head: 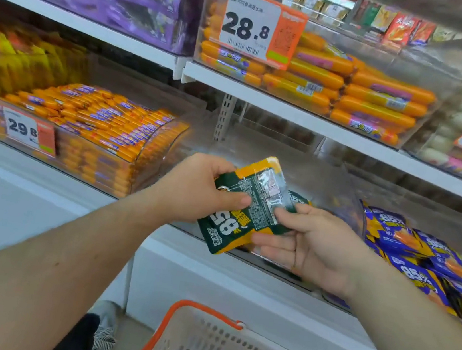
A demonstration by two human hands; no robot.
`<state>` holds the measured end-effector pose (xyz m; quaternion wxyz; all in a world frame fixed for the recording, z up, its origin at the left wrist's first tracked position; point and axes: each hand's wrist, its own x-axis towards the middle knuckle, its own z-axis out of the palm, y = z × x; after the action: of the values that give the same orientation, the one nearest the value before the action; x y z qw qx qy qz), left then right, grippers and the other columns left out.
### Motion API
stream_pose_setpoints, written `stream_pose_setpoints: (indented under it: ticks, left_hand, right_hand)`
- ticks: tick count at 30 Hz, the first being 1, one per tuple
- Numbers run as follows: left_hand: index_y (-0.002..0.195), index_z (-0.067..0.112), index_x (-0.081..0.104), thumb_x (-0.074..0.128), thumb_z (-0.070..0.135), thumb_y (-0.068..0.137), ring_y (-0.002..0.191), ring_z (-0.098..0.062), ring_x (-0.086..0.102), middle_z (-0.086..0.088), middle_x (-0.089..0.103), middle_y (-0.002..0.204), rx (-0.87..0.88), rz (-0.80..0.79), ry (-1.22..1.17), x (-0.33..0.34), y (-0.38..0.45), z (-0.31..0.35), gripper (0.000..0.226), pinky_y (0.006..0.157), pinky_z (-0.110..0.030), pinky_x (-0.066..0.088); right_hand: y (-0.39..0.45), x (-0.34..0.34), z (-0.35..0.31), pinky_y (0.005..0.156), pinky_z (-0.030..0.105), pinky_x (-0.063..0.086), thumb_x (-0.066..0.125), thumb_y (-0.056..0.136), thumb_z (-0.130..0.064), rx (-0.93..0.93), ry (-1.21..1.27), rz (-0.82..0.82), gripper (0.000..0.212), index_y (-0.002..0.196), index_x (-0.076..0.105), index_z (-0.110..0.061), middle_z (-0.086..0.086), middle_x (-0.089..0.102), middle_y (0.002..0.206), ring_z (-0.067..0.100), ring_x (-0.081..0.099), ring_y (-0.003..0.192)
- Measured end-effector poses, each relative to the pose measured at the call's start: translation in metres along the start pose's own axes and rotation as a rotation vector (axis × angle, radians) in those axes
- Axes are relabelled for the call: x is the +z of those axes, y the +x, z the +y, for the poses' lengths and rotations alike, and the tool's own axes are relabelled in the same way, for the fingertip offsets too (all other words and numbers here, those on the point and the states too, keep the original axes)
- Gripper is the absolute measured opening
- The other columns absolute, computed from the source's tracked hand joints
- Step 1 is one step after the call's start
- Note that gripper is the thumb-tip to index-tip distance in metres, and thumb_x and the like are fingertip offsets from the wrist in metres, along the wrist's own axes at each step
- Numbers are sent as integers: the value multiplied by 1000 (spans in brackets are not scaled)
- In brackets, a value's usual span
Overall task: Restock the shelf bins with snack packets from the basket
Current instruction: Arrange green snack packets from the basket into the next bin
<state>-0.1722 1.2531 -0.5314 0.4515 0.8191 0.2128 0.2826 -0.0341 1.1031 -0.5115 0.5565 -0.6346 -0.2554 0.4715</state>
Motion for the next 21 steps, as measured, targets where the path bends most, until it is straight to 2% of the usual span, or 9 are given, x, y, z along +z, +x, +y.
stream_pose_setpoints:
  ticks: [3,6,8,10,12,14,15,18,21]
  left_hand:
    - [76,21,65,68,31,89,67,-7,64,13,68,70,30,288,-103,-5,9,-11,17,67,-31,53]
    - [76,22,64,62,28,91,69,-10,59,9,63,68,-1,451,-13,-11,14,-29,16,72,-35,50]
    - [82,19,67,62,21,90,76,-17,62,5,67,76,18,425,207,-12,16,-38,10,75,-38,52]
    - [87,18,69,61,18,88,84,-20,62,2,70,84,51,361,359,-10,16,-43,8,77,-37,51]
    - [91,18,70,59,23,88,87,-23,62,-1,71,88,29,290,466,-6,16,-46,12,76,-36,51]
    - [88,19,67,51,30,91,87,-24,63,-1,70,85,-3,205,626,0,16,-49,19,76,-32,48]
    - [83,18,63,47,33,93,87,-25,61,-1,69,84,-5,167,708,3,16,-50,24,76,-31,43]
    - [76,20,53,40,37,95,83,-26,53,-2,62,79,-56,121,798,7,18,-50,29,79,-34,31]
    - [77,19,56,41,38,93,76,-25,50,-1,55,72,-117,107,796,9,21,-47,28,79,-34,31]
  right_hand:
    - [2,-2,-26,71,34,62,58,95,-8,-193,-20,205,17,111,64,-6,10,76,100,27,75,83]
    - [11,-6,-40,85,37,59,65,94,-13,-468,-289,440,8,95,72,-15,9,76,90,24,74,88]
    - [29,-7,-37,89,36,55,66,93,-20,-503,-550,491,15,87,78,-14,17,74,94,31,71,95]
    - [58,-3,-30,75,24,45,63,96,-27,-442,-820,456,25,100,77,-6,14,74,105,21,67,85]
    - [89,4,-26,68,20,43,57,99,-29,-373,-1066,380,29,112,74,-8,10,72,115,14,62,81]
    - [117,12,-24,83,25,50,53,101,-27,-348,-1205,294,30,122,70,-14,8,69,123,22,67,97]
    - [130,15,-25,90,27,48,52,102,-26,-349,-1243,269,30,126,68,-15,7,66,128,26,65,106]
    - [166,26,-24,96,27,44,50,103,-25,-368,-1320,239,32,127,66,-13,8,63,133,28,60,116]
    - [200,33,-17,95,36,50,45,104,-28,-320,-1484,175,33,121,69,-13,13,66,123,32,60,111]
